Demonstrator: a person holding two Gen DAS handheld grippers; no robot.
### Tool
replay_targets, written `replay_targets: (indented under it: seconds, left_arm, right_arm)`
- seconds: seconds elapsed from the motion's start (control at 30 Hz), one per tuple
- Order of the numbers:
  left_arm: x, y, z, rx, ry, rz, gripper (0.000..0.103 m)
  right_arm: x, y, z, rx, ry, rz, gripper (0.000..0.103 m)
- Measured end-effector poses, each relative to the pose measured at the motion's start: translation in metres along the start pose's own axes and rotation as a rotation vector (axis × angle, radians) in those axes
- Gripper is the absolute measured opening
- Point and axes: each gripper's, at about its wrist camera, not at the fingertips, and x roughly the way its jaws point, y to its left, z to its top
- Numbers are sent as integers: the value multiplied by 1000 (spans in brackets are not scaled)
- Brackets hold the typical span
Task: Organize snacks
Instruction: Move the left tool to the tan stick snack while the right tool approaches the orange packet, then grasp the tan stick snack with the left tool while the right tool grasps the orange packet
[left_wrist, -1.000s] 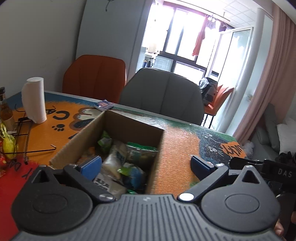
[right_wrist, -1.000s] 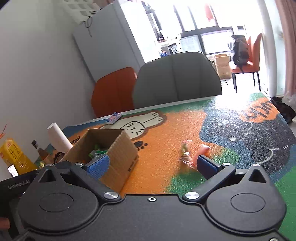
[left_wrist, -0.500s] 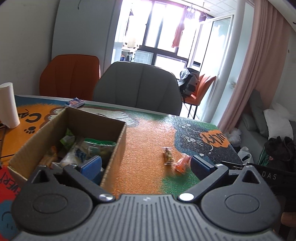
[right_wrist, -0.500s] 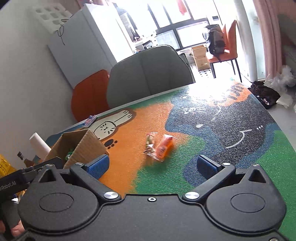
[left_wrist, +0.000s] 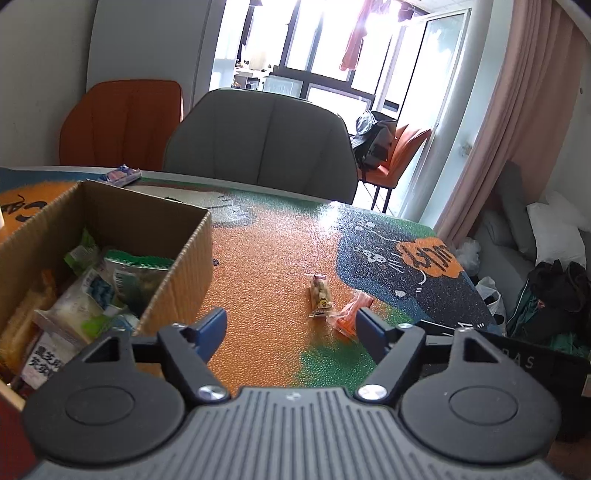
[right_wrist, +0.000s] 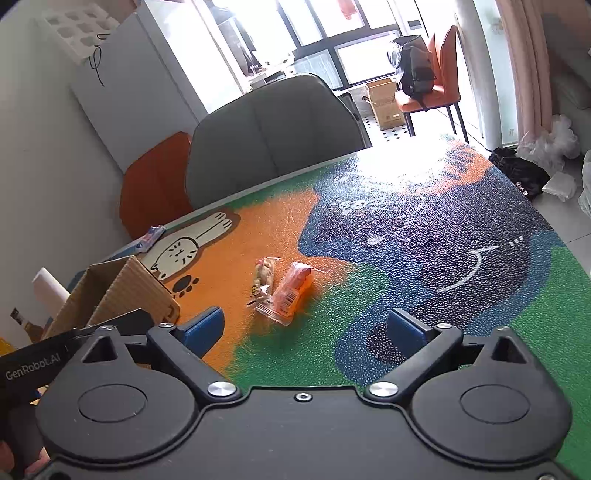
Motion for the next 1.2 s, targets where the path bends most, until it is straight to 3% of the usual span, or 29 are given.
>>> replay_targets:
  seconds: [0.47,0.63,0.73,1.0,1.2]
  left_arm:
    - [61,-4,13,-35,35,19,59]
    - [78,-3,16,-53,52,16,54]
    - [84,0,17,-66,54,18,52]
    - [102,-4,20,-71,77,4,50]
    - [115,-18,17,-45,100,-19,50]
  right_arm:
    - [56,-7,15,105,22,-24,72]
    - [73,-3,17,89,53,-55,66]
    - [77,6,16,8,44,-96,63]
    - [76,5,18,-56,44,-98,36]
    - [66,-5,22,-75,33,-121,24]
